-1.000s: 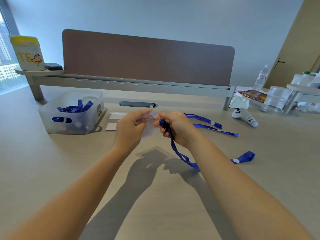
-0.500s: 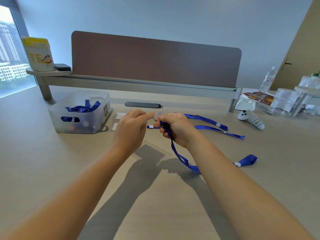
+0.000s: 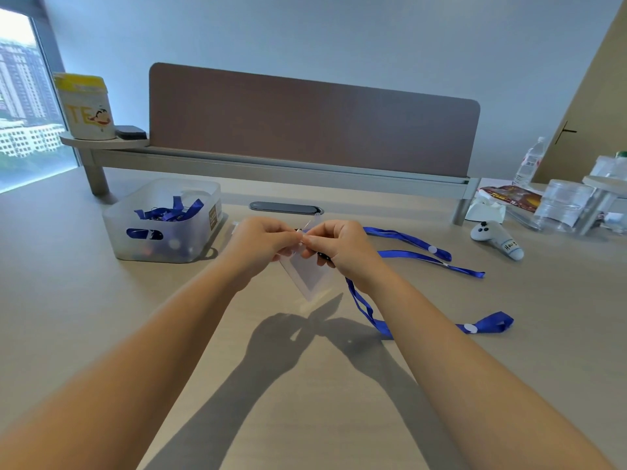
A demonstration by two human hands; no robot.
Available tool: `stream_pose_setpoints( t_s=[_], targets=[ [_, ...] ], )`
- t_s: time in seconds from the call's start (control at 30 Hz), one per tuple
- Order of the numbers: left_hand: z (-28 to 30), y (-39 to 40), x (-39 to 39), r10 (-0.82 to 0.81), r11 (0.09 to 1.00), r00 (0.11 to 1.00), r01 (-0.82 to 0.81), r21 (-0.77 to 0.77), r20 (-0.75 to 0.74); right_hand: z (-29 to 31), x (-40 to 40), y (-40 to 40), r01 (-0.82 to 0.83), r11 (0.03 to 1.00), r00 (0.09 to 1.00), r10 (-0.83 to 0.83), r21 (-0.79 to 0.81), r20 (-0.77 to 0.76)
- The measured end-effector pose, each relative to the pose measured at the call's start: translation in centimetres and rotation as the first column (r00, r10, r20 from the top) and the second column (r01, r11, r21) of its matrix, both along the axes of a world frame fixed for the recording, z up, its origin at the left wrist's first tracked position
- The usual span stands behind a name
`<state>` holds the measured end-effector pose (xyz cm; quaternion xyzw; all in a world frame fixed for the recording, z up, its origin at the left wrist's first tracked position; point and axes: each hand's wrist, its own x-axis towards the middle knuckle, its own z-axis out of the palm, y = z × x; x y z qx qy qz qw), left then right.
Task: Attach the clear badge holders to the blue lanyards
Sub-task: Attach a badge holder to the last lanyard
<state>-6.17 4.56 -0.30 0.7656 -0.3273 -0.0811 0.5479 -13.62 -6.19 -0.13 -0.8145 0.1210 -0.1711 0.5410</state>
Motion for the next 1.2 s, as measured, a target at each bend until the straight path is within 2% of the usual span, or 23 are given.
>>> stream_pose_setpoints(
  t_s=[0.13, 0.57, 0.63, 0.7, 0.8, 0.87, 0.93, 1.0, 1.07, 1.13, 1.2],
  targets=[
    [0.4, 0.4, 0.5, -0.039, 0.999, 0.998, 0.038, -0.003, -0.058, -0.1, 0.2, 0.2, 0.008, 1.000, 0.999, -0.008, -0.007, 0.034],
    [0.2, 0.4, 0.8, -0.039, 0.997, 0.997, 0.034, -0.074, -0.070, -0.4, 1.2, 0.8, 0.023, 1.000, 0.995, -0.022, -0.012, 0.098],
    [0.2, 0.5, 0.9, -0.056, 0.997, 0.989, 0.049, -0.060, -0.133, -0.3, 1.2, 0.6, 0.001, 1.000, 0.996, 0.000, -0.013, 0.086],
    [-0.1, 0.7, 1.3, -0.116, 0.993, 0.943, 0.107, -0.045, -0.311, 0.1, 1.2, 0.2, -0.023, 0.999, 0.998, 0.021, 0.035, 0.061],
    [-1.3, 1.4, 1.9, -0.110, 0.978, 0.792, 0.193, 0.075, -0.601, 0.9, 1.3, -0.5, -0.036, 0.985, 0.999, 0.035, 0.167, 0.011],
    [-2.6, 1.8, 2.2, -0.110, 0.937, 0.702, 0.309, 0.162, -0.703, 1.3, 1.4, -0.9, -0.042, 0.978, 0.999, 0.043, 0.207, -0.002],
    [-3.5, 1.9, 2.2, -0.143, 0.914, 0.591, 0.386, 0.122, -0.794, 1.4, 1.4, -1.1, -0.072, 0.973, 0.997, 0.076, 0.219, -0.011],
    [-3.7, 1.6, 1.9, -0.178, 0.949, 0.443, 0.314, -0.034, -0.879, 1.3, 1.3, -1.2, -0.114, 0.970, 0.992, 0.124, 0.214, -0.032],
    [-3.5, 1.0, 1.5, -0.230, 0.973, 0.348, 0.089, -0.212, -0.909, 1.2, 1.1, -1.2, -0.158, 0.972, 0.981, 0.174, 0.172, -0.082],
    [-3.3, 0.3, 1.4, -0.278, 0.919, 0.331, -0.182, -0.350, -0.902, 1.0, 0.7, -1.3, -0.180, 0.982, 0.971, 0.188, 0.065, -0.150],
    [-2.7, -0.1, 1.5, -0.275, 0.846, 0.378, -0.341, -0.409, -0.884, 0.8, 0.4, -1.4, -0.166, 0.986, 0.964, 0.158, -0.023, -0.216]
  ],
)
